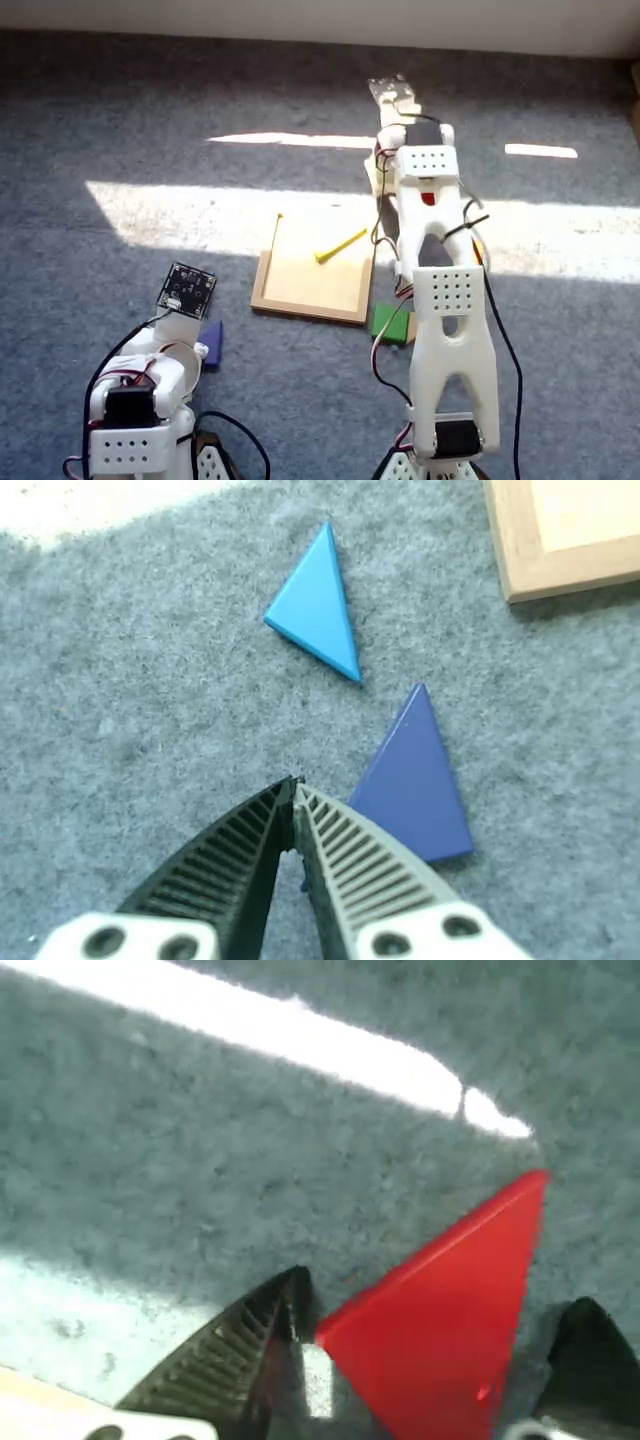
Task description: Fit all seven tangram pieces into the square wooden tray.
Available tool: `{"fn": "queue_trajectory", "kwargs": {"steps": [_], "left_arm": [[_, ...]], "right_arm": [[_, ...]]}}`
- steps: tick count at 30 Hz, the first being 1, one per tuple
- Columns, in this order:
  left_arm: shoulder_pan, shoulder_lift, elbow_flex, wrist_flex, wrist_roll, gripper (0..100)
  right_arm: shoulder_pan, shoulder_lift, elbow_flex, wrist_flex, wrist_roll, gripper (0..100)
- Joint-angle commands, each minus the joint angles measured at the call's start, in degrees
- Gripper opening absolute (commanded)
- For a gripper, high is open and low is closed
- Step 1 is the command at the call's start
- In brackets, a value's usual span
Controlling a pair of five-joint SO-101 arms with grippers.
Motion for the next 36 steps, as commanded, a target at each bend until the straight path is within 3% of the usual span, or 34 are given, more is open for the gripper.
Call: {"fn": "queue_trajectory", "kwargs": {"steps": [1,5,13,17,20,24,33,36], "left_arm": [[-0.57,-1.63,1.19,0.26,-0.53,1],[-0.57,-1.63,1.19,0.26,-0.53,1],[-0.57,-1.63,1.19,0.26,-0.53,1],[-0.57,-1.63,1.19,0.26,-0.53,1],[-0.57,-1.63,1.19,0.26,-0.53,1],[-0.57,-1.63,1.19,0.26,-0.53,1],[-0.57,-1.63,1.19,0.26,-0.53,1],[-0.57,-1.63,1.19,0.26,-0.53,1]], "right_arm": [[-0.22,0.04,0.84,4.62,2.29,23.2],[0.48,-0.4,0.84,8.22,2.55,17.1],[0.84,-0.48,-8.57,20.79,2.64,16.9],[1.54,-0.48,-15.78,21.14,2.64,11.1],[2.07,-0.75,-13.23,21.32,2.64,9.8],[2.33,-7.08,-2.95,21.32,2.64,9.8],[-1.27,-36.88,35.91,20.88,5.54,10.0],[-1.36,-42.86,44.88,20.79,5.27,14.8]]}}
